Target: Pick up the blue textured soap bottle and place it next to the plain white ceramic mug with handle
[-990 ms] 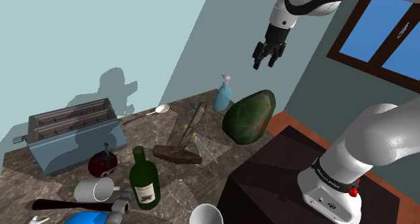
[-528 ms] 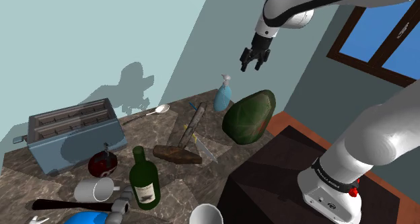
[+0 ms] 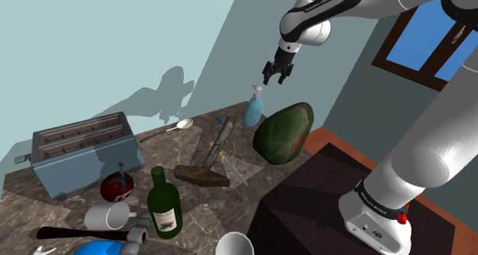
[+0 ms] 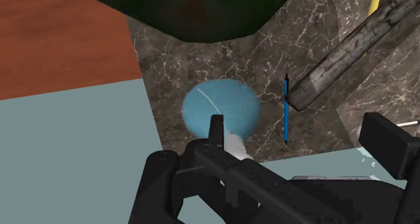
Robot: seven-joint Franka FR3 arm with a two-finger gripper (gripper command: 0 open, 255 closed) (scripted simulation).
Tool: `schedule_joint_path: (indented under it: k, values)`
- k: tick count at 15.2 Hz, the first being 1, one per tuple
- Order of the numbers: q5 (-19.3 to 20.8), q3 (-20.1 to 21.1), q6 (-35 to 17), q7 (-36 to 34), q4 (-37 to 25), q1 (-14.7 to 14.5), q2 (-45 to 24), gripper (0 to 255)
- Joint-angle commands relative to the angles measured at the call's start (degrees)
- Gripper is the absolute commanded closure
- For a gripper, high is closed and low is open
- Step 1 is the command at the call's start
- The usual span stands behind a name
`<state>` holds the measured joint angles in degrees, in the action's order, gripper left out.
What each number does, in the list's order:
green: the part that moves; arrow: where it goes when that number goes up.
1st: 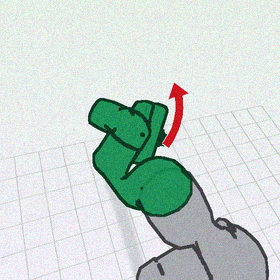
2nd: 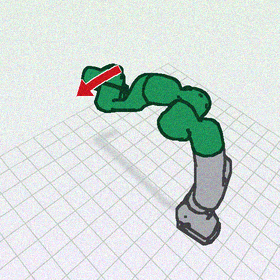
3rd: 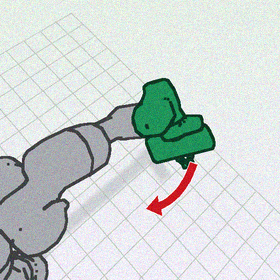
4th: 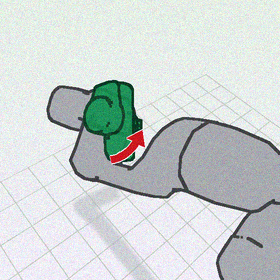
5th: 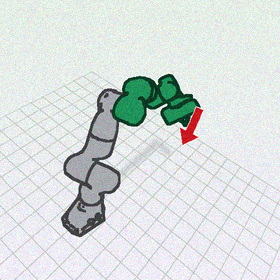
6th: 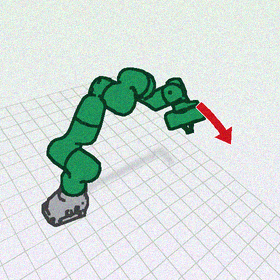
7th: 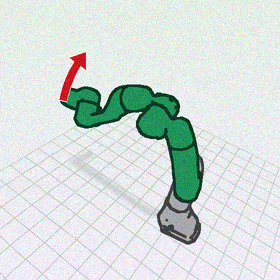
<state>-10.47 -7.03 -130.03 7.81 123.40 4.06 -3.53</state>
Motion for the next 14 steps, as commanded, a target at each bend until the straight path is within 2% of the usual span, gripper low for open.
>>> schedule_joint_path:
  k: [1, 9, 14]
  values:
    - [-1.7, -0.2, -1.0, 1.6, -3.5, 0.5, -4.4, 0]
    - [-7.7, 0.6, -2.8, 6.2, -18.6, 3.6, -21.1, 0]
    - [-8.5, 1.2, -5.4, 6.7, -18.5, 3.6, -23.7, 0]
